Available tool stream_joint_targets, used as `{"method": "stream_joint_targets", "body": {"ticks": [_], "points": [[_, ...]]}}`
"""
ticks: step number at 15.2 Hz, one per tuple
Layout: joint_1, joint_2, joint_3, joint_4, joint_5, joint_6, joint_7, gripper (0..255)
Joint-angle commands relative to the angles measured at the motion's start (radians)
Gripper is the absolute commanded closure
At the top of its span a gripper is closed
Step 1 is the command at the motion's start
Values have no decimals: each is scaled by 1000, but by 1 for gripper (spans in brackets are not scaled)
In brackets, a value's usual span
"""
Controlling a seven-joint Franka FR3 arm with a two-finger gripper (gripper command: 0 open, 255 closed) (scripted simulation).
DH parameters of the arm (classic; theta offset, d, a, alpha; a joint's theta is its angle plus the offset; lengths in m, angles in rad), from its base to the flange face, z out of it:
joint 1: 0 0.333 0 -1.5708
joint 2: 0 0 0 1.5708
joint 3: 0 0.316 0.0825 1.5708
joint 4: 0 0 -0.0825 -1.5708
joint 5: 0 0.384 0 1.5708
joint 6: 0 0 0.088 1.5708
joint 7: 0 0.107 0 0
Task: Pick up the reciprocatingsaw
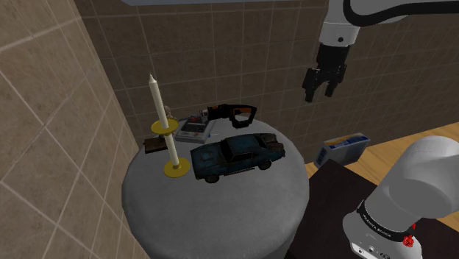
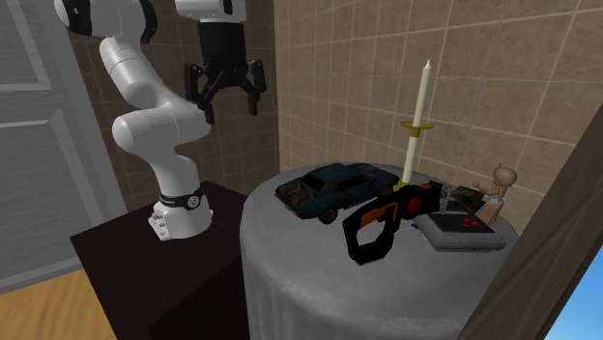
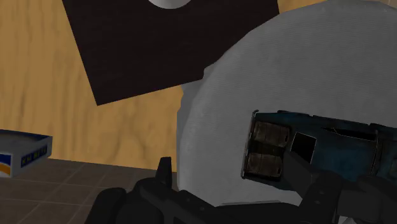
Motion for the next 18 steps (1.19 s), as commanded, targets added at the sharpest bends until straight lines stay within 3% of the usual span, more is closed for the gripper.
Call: {"method": "stream_joint_targets", "body": {"ticks": [1, 9, 18], "points": [[0, 0, 0, 0, 0, 0, 0, 0], [89, 318, -47, 160, -32, 162, -261, 0], [166, 652, -44, 407, -26, 259, -530, 0]]}}
